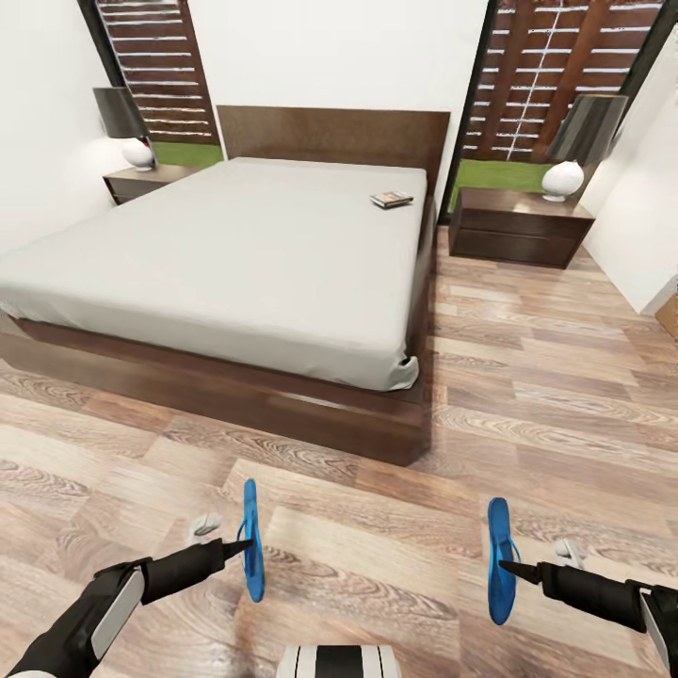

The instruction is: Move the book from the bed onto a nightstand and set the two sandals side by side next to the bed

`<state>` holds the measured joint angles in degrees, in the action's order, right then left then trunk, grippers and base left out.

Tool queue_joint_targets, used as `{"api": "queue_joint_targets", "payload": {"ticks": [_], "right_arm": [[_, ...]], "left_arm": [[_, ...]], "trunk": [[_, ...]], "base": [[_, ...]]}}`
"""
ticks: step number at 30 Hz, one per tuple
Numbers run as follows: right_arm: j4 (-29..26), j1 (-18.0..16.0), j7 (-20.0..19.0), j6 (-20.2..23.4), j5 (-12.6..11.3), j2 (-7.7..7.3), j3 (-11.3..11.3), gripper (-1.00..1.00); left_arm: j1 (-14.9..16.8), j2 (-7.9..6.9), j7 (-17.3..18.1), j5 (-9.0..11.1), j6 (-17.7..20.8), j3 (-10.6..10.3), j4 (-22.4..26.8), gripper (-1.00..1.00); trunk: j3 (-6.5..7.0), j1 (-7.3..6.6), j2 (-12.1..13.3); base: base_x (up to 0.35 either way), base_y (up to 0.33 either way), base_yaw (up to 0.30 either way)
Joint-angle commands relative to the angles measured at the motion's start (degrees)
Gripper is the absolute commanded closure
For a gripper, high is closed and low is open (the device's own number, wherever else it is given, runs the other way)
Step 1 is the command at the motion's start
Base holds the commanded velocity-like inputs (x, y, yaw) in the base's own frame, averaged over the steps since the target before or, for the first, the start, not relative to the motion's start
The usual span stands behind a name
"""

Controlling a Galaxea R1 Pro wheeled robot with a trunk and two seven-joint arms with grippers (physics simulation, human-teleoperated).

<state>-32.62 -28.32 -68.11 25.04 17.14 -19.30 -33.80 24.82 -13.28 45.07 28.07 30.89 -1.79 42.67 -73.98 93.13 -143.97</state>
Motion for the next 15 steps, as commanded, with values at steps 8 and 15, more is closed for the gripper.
{"api": "queue_joint_targets", "payload": {"ticks": [8, 15], "right_arm": [[3.5, -0.1, -0.3, 0.2, 0.5, 0.47, -0.4, 1.0], [12.4, -0.1, -0.1, -9.2, 0.7, 0.49, -0.4, 1.0]], "left_arm": [[0.0, 0.62, -0.2, 0.2, -3.7, -1.7, -6.2, 1.0], [0.0, 3.74, -2.6, 0.1, -13.6, -4.9, -14.7, 1.0]], "trunk": [[1.74, -0.22, 0.1], [3.29, -0.4, 0.2]], "base": [[0.0, 0.0, 0.0], [0.0, 0.0, 0.0]]}}
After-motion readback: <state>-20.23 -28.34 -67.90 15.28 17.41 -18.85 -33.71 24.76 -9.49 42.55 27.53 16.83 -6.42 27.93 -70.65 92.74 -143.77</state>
